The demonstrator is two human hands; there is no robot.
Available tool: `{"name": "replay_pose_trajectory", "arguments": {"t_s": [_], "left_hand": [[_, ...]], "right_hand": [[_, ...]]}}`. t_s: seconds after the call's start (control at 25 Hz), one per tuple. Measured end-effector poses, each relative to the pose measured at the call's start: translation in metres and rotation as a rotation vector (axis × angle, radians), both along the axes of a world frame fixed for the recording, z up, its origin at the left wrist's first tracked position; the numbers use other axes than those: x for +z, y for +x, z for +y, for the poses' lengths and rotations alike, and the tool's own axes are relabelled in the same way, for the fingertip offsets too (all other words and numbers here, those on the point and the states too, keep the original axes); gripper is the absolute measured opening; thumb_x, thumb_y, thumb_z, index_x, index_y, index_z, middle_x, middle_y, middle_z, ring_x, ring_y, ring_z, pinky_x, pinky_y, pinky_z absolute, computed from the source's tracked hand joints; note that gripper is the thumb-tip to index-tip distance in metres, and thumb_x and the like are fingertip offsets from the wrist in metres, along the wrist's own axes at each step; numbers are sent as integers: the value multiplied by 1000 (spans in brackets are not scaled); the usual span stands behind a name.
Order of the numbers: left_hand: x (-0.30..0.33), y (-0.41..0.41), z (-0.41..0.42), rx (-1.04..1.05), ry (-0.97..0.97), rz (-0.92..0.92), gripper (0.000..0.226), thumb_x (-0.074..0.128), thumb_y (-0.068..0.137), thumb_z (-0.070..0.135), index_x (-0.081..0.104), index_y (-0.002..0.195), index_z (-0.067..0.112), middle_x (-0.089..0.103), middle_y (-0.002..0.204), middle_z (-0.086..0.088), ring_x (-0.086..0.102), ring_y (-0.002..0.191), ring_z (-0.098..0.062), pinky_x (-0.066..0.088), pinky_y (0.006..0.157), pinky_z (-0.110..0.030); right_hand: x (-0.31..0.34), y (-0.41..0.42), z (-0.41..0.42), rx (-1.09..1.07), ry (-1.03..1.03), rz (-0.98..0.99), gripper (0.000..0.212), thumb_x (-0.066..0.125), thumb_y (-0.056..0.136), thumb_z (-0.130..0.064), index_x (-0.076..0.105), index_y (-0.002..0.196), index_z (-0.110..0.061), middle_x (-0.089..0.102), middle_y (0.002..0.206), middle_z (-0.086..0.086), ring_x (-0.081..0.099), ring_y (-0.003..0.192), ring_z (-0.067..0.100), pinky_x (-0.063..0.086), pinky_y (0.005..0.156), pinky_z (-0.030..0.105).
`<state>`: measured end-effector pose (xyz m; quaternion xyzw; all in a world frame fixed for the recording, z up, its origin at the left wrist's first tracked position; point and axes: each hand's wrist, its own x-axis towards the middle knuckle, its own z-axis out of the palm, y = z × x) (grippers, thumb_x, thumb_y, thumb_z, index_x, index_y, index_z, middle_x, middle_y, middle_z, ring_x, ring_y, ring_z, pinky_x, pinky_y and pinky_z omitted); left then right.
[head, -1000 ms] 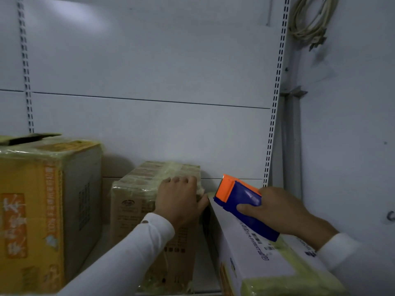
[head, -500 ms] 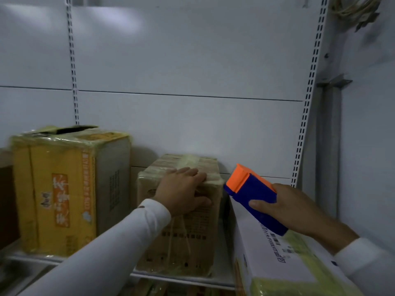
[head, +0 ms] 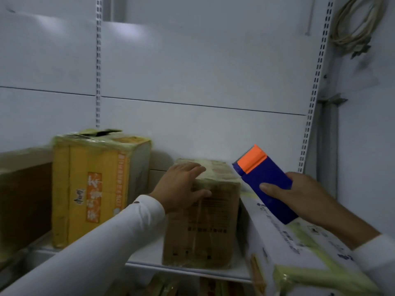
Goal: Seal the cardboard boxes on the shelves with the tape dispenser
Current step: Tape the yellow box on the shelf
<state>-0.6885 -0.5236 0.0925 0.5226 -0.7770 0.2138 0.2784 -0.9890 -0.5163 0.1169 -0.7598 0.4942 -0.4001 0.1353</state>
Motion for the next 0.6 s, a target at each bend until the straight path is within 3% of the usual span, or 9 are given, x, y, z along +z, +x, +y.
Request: {"name": "replay_pose_trajectory", "arguments": {"t_s": [0.16, 0.36, 0.6], "left_hand": [[2, 100, 56, 44, -6, -20, 64, 55, 83, 61, 49, 134, 23, 57, 130, 0, 52, 119, -21, 39, 98, -32], [-6, 223, 108, 148, 63, -25, 65, 48, 83, 67, 45, 136, 29, 54, 133, 7, 50, 120, -14, 38, 96, -28], [4, 292, 115, 138, 32, -26, 65, 49, 84, 65, 46, 136, 27, 54, 133, 7, 50, 119, -13, 38, 98, -29]], "right_hand": [[0, 103, 29, 109, -3, 22, 36, 68, 77, -56, 63, 83, -21, 72, 71, -6, 67, 57, 5, 44, 52, 20], [-14, 224, 51, 268, 64, 10, 34, 66, 80, -57, 63, 91, -25, 74, 78, -11, 69, 63, 5, 47, 58, 23], [-14, 298, 49, 341, 70, -48, 48, 59, 71, -66, 64, 95, -25, 75, 84, -7, 71, 71, 12, 54, 66, 34]]}}
